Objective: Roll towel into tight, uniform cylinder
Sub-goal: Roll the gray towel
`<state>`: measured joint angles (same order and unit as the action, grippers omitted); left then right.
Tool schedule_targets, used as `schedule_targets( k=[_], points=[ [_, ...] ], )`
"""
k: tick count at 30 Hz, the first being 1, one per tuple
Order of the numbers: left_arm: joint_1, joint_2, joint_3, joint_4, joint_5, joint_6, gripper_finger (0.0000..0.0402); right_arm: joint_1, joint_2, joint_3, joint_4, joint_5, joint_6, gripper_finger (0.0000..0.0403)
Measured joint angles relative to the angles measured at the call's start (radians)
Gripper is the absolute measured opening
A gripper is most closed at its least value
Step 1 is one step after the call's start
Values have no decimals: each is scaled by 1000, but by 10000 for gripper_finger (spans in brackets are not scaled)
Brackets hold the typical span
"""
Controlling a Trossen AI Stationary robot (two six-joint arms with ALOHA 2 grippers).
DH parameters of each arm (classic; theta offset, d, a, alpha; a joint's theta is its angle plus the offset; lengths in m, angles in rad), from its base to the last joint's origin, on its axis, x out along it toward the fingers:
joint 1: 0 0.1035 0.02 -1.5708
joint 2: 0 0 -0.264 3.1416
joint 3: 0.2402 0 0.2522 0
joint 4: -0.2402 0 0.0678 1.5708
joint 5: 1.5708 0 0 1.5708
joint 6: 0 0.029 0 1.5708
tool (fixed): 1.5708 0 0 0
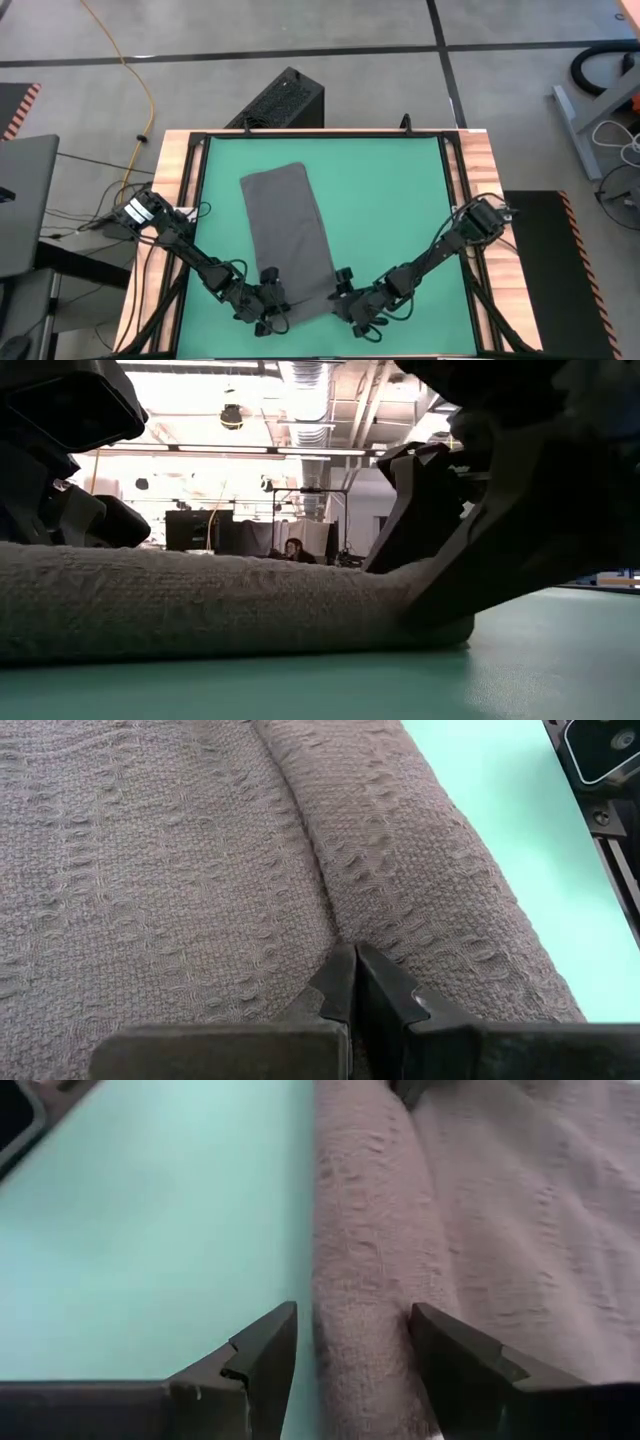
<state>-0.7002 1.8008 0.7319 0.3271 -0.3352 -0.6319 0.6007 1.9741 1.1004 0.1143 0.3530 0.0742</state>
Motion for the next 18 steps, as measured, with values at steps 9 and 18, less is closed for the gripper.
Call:
schedule_targets(
  k=[9,18],
  points=[
    [0,-28,-3,61,28,91,0,-20,7,0,-26,39,84,141],
    [3,-109,-1,80,-19,158,0,-82,-10,1,-29,-234,282,40]
  ],
)
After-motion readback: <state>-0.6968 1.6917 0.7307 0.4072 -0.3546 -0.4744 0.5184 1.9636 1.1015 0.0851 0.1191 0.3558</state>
